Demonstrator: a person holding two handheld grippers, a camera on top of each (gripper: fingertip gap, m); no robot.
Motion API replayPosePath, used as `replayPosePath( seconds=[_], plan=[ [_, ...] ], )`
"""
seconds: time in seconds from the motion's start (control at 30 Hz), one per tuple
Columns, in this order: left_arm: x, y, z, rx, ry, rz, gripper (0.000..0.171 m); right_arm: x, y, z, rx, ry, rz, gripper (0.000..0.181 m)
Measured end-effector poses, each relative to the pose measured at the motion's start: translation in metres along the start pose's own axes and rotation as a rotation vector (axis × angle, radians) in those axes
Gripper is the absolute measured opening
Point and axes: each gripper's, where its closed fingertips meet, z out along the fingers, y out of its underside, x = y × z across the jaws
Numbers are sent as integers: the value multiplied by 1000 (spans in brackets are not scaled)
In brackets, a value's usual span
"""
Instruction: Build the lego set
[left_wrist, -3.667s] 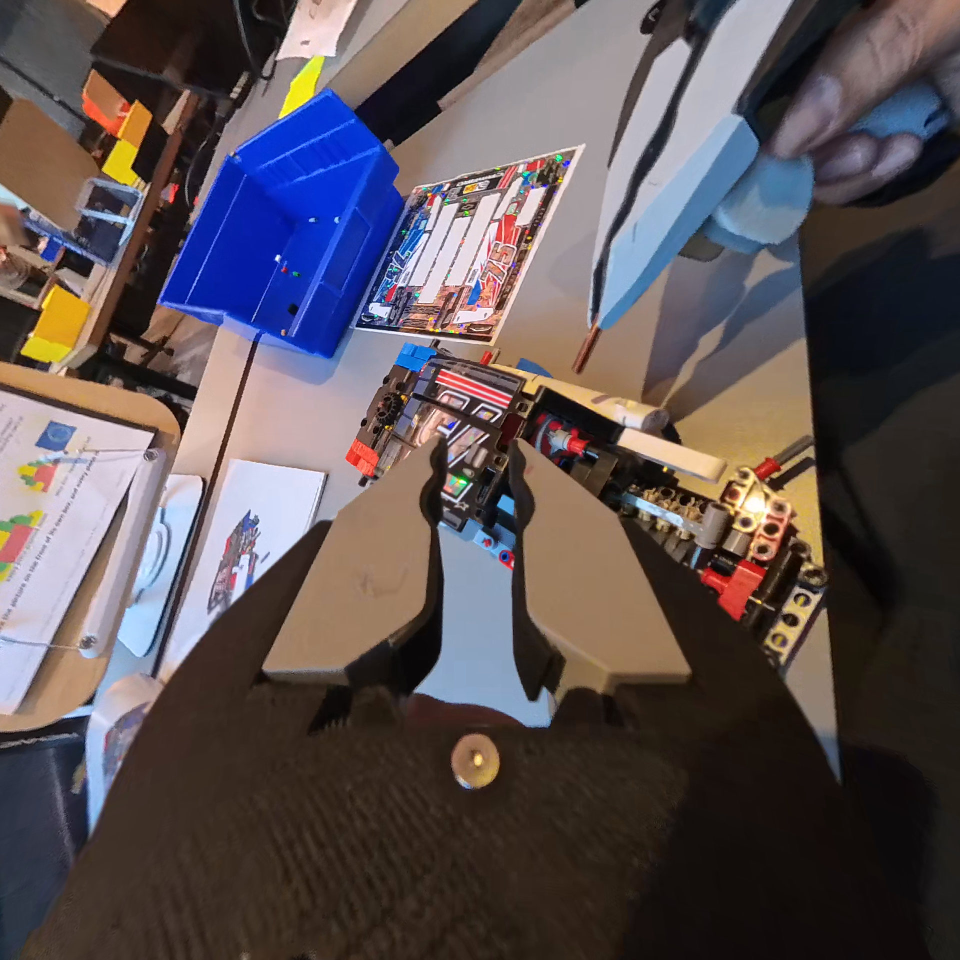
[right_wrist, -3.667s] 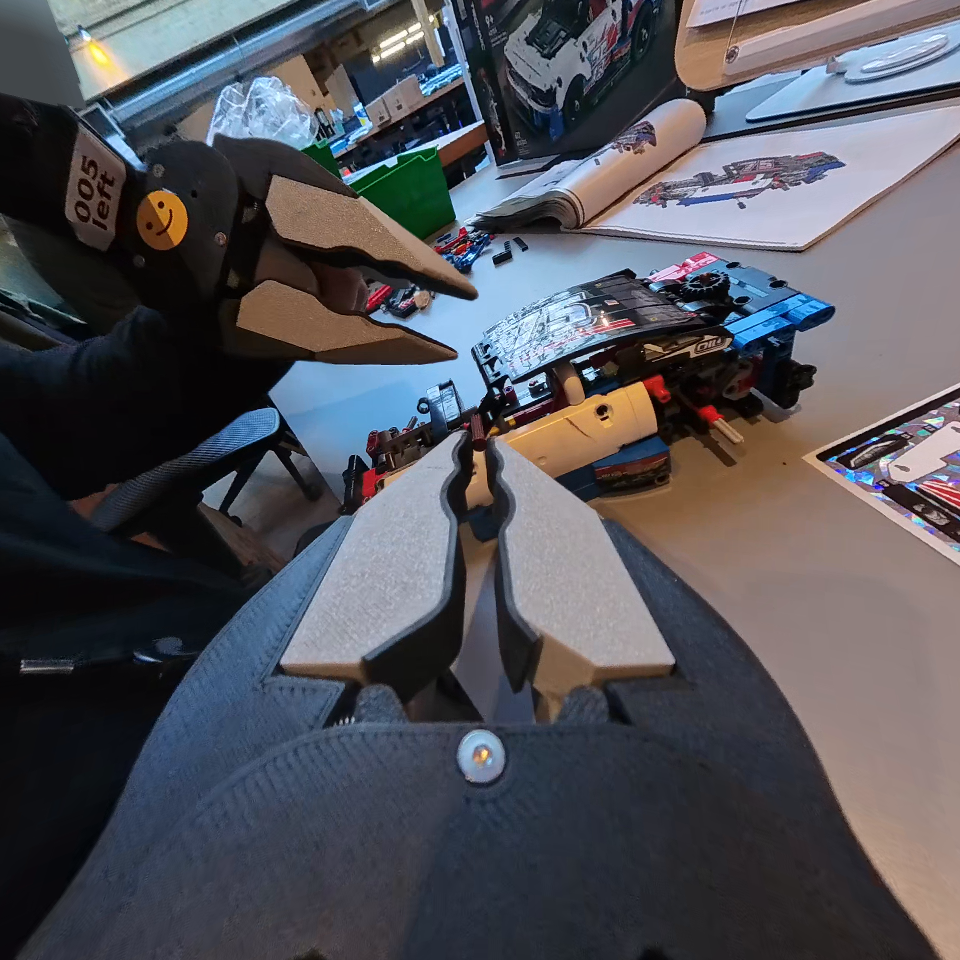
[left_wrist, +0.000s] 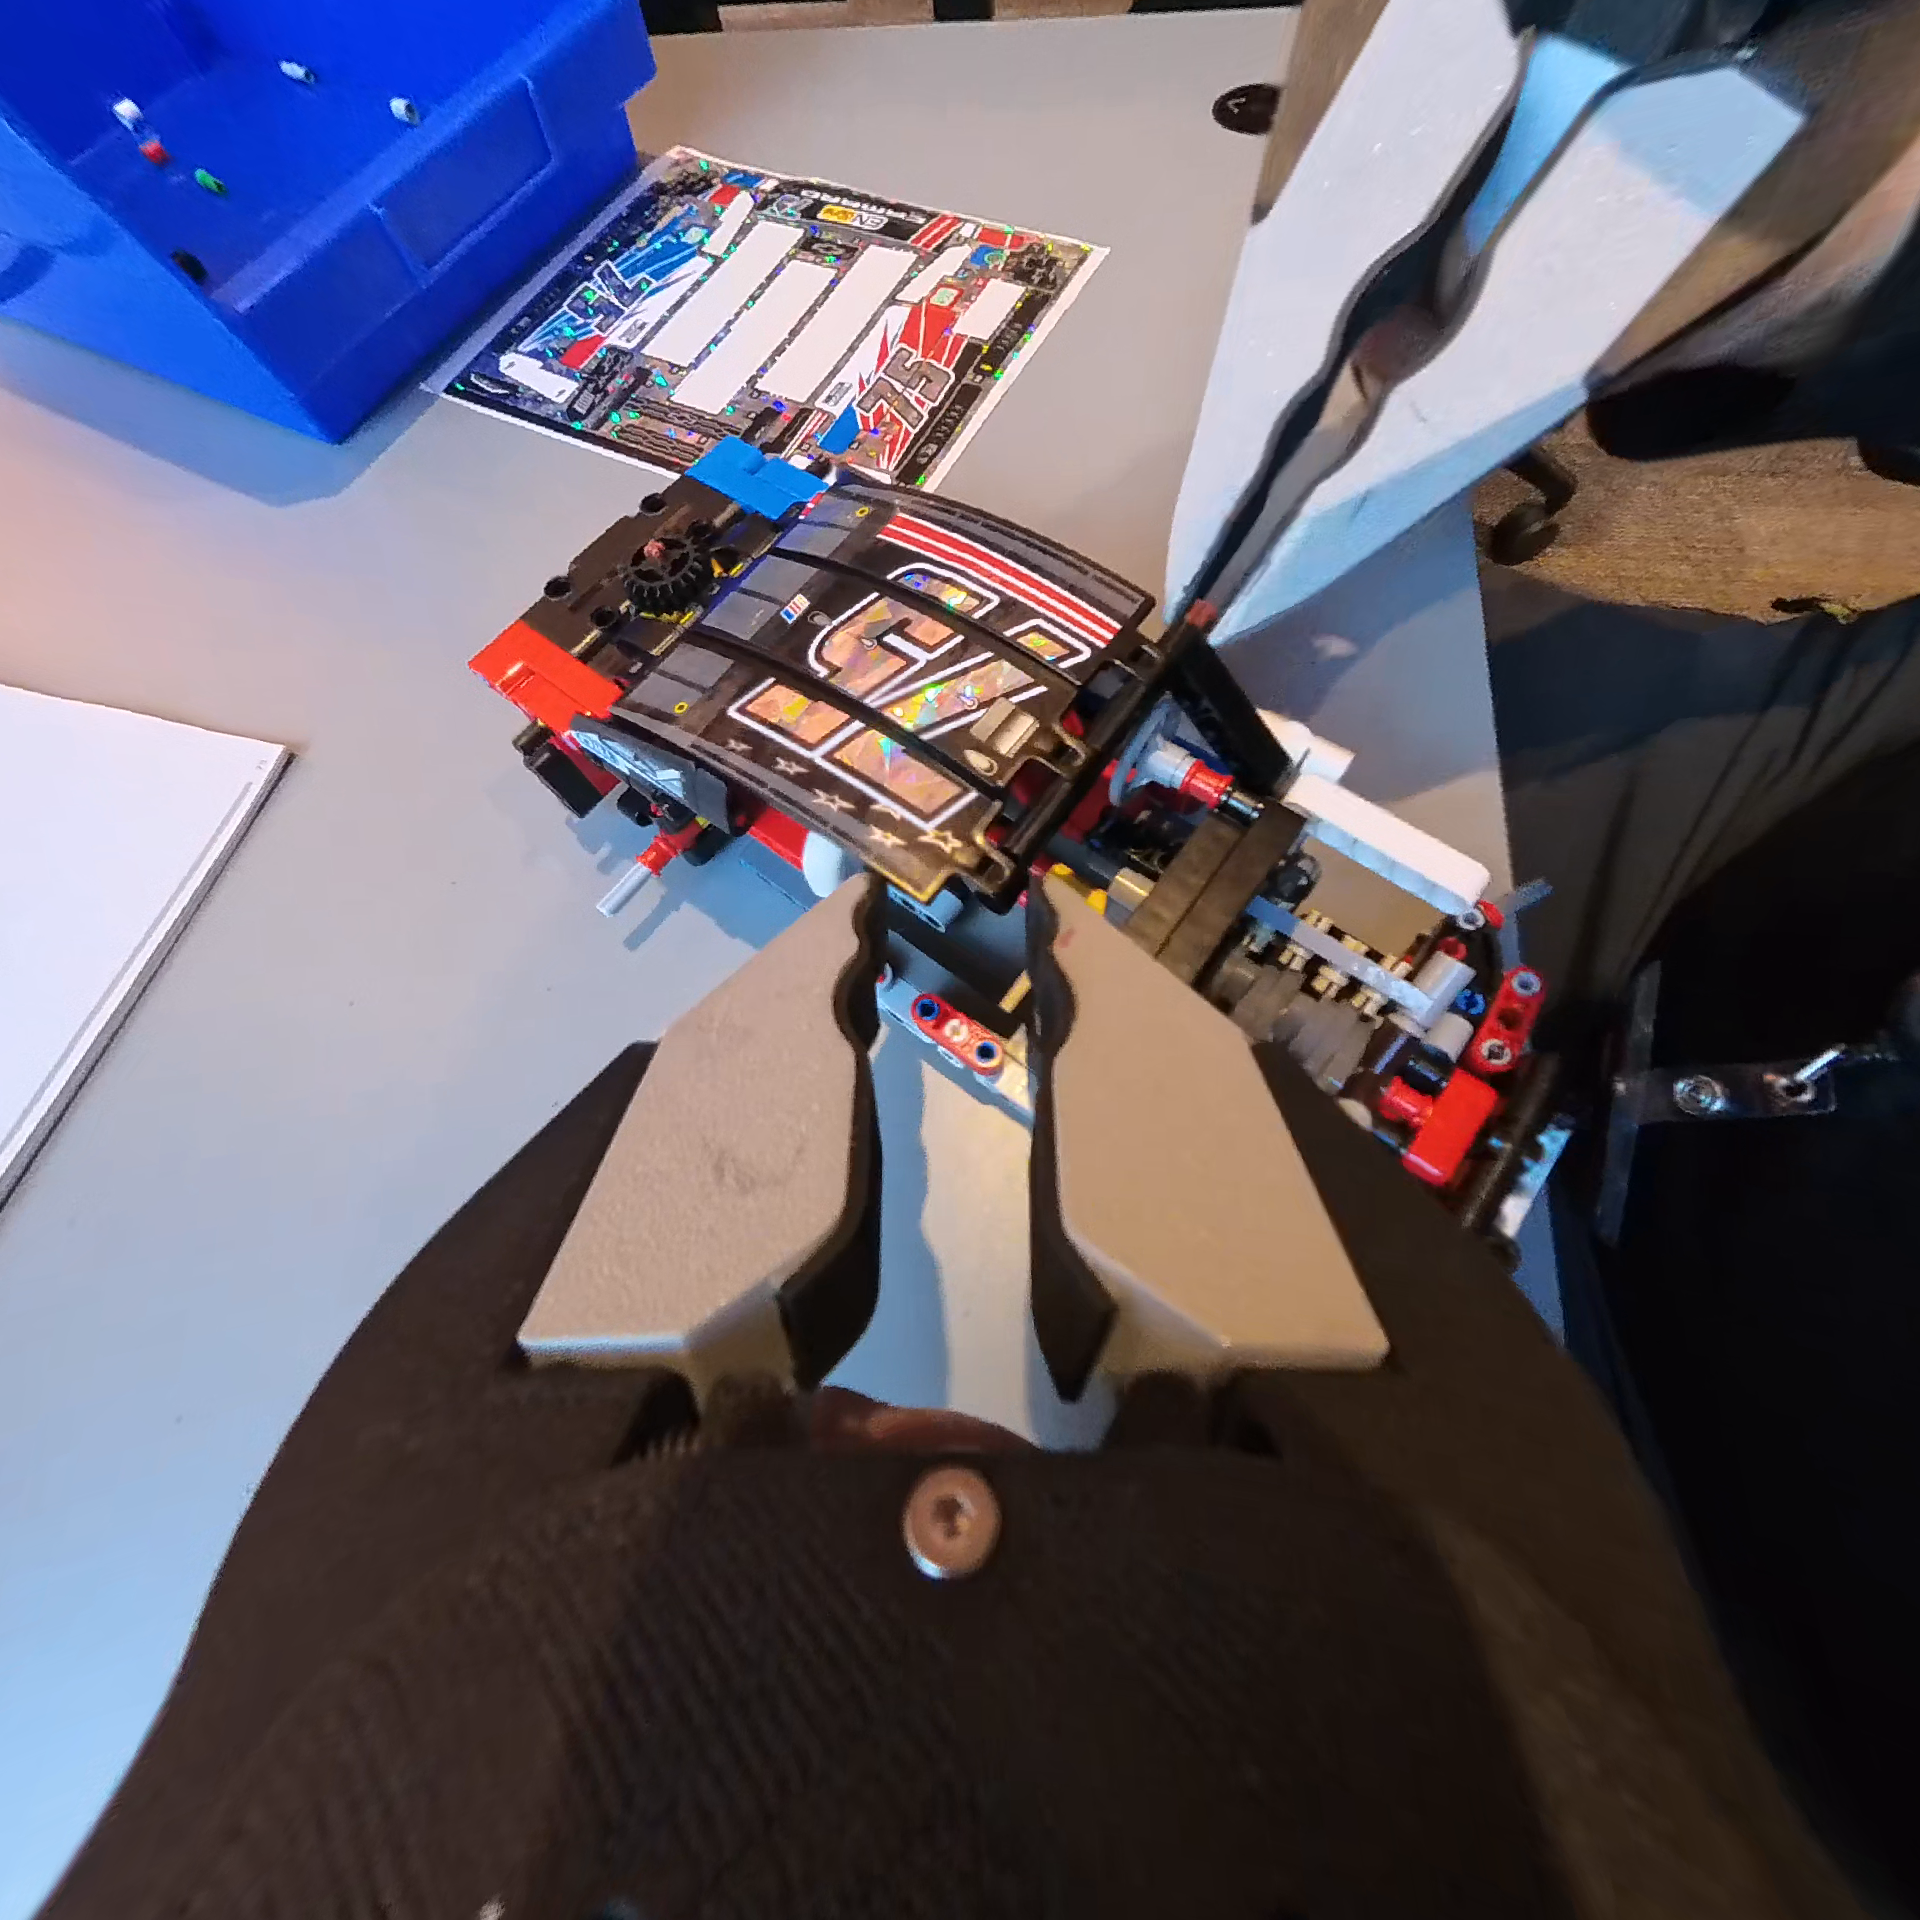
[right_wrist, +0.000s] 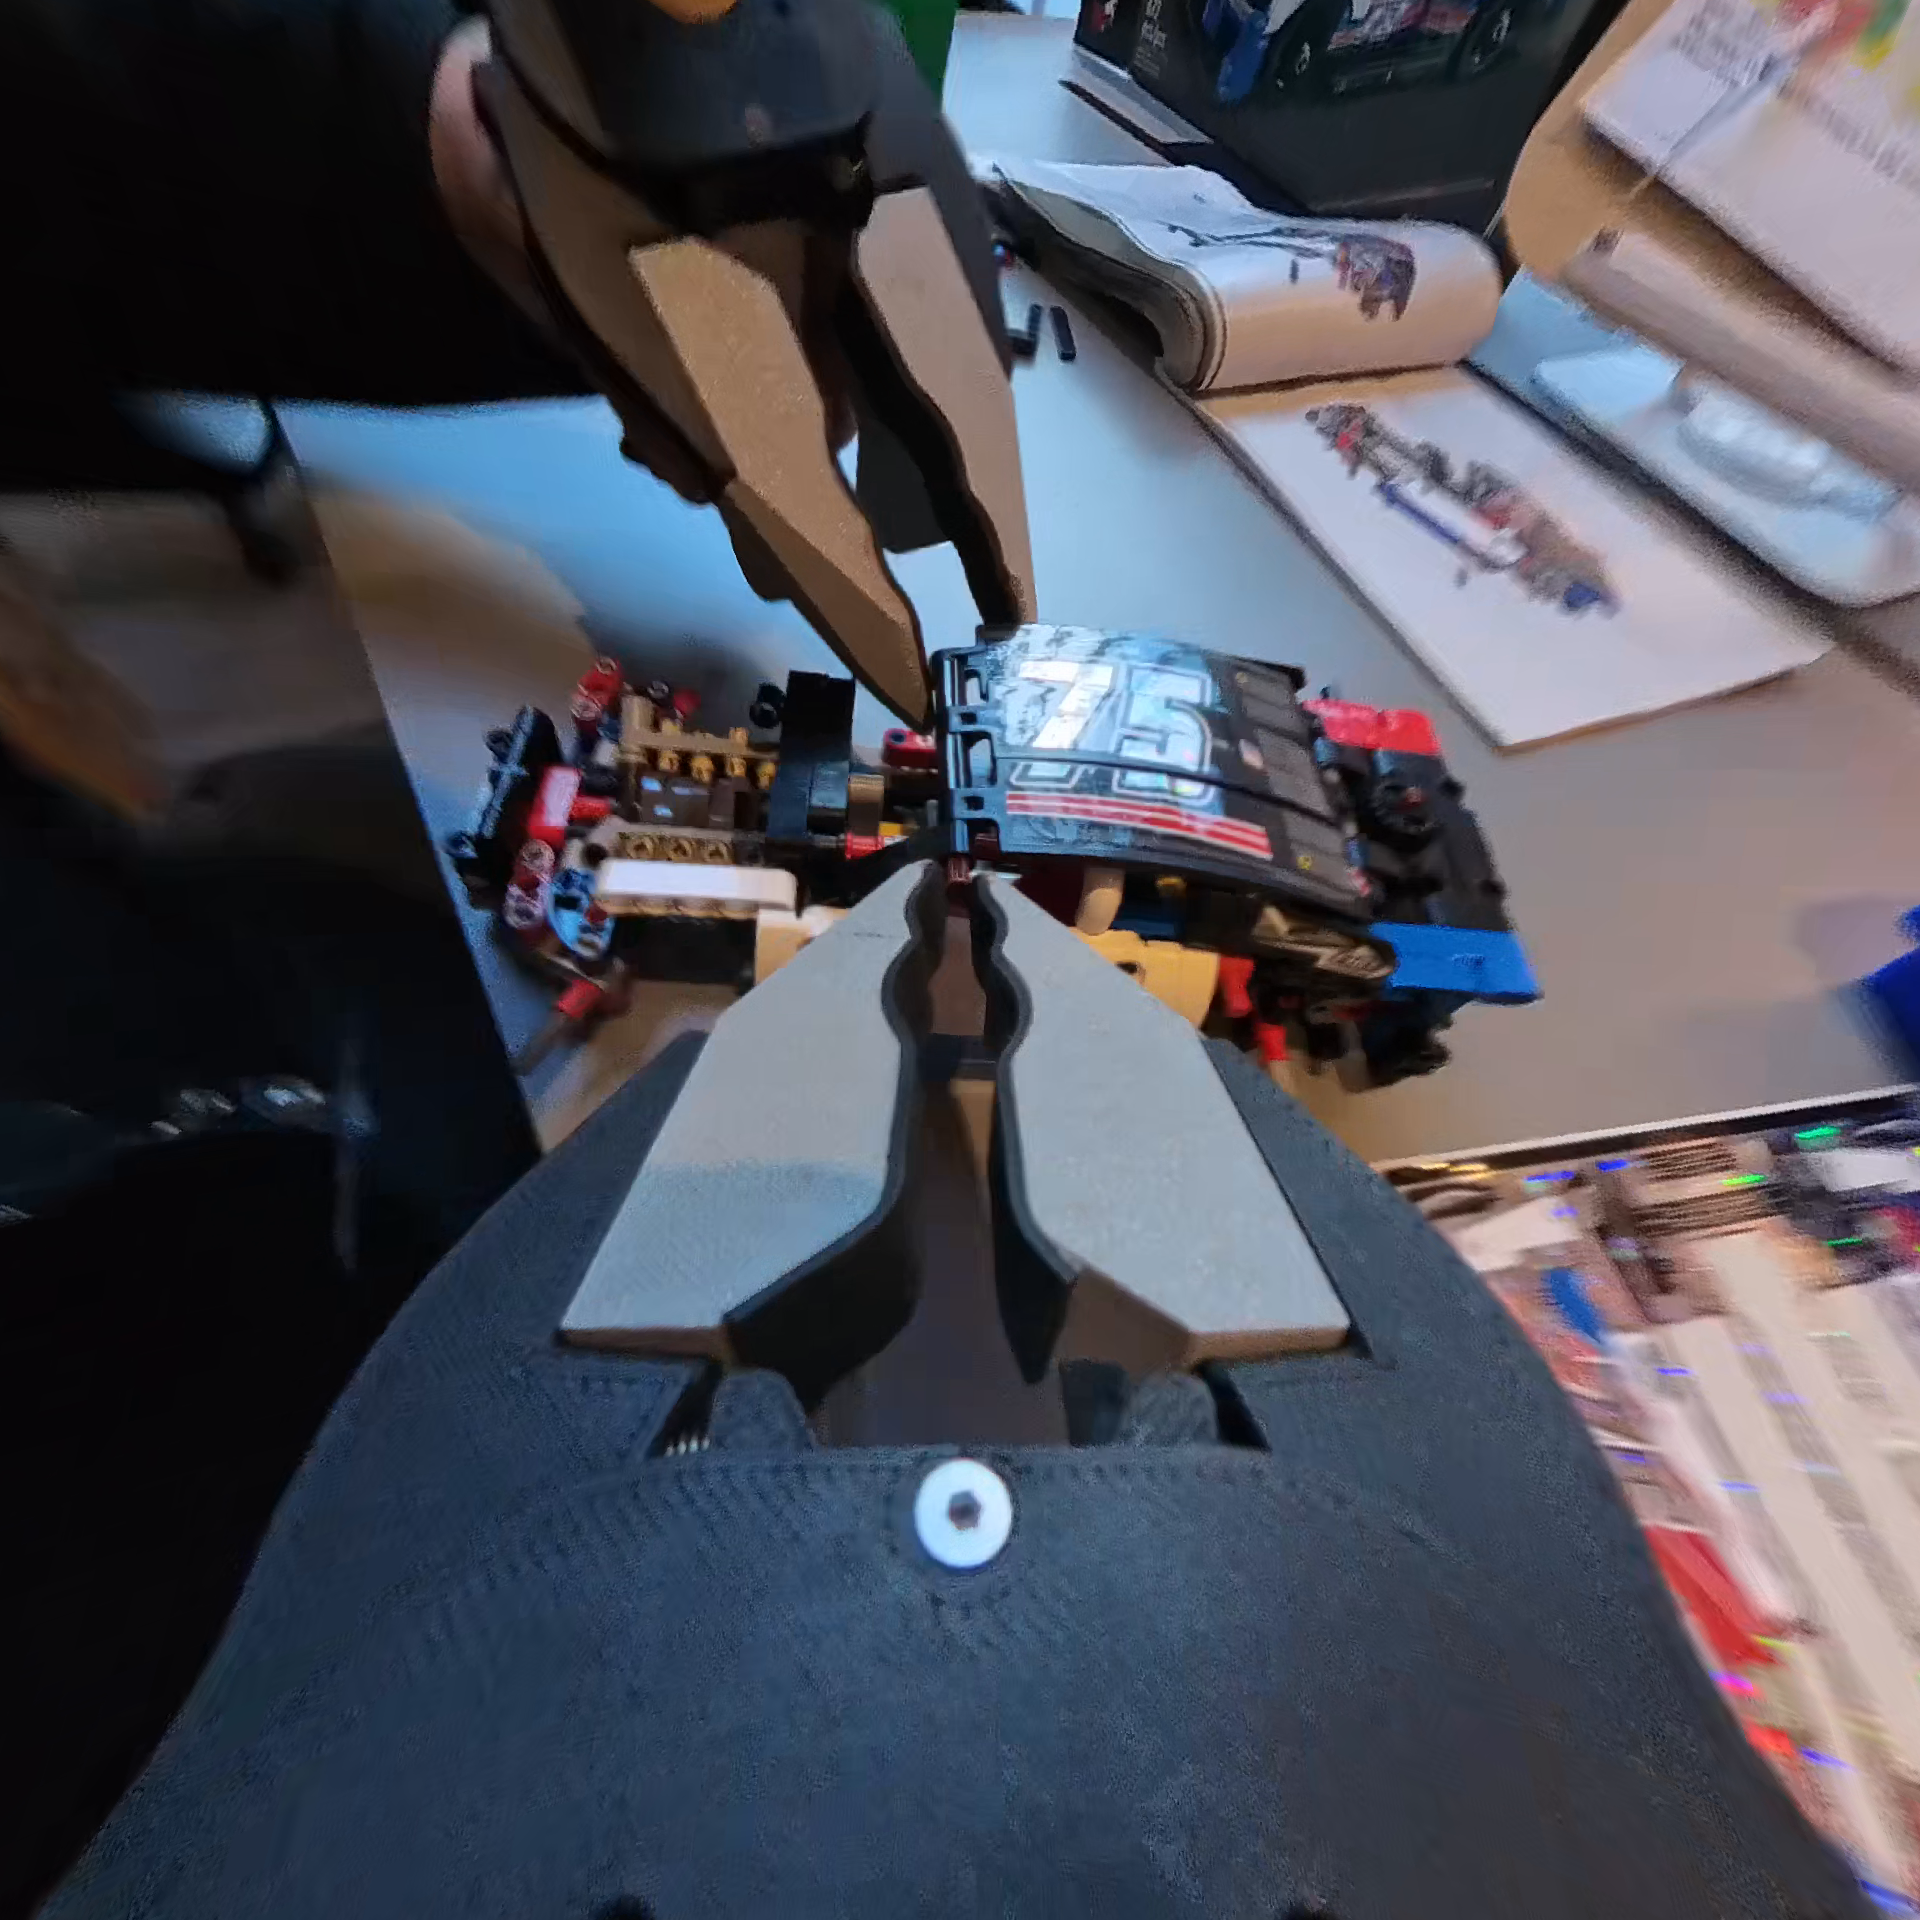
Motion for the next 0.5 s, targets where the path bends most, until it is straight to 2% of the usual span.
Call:
replayPosePath(
  seconds=[0.1, 0.13, 0.17, 0.37, 0.43, 0.5],
  plan=[
    [1, -1, 1, -8, 0, -4, 23, 1, 2, -1, -61, 107, -283, 3],
    [0, 0, 2, -10, -3, -5, 23, 1, 1, -1, -66, 126, -336, 3],
    [0, 0, 2, -9, -9, -3, 23, 1, 1, 0, -62, 112, -316, 3],
    [-2, -2, 4, 8, -45, -30, 23, -4, 0, -1, -15, -321, 397, 2],
    [-2, -2, 3, 0, -58, -11, 23, -3, 1, -2, -7, -353, 462, 2],
    [-8, -7, -3, 14, -122, 28, 31, -1, 1, -3, -9, -328, 442, 3]
  ],
)
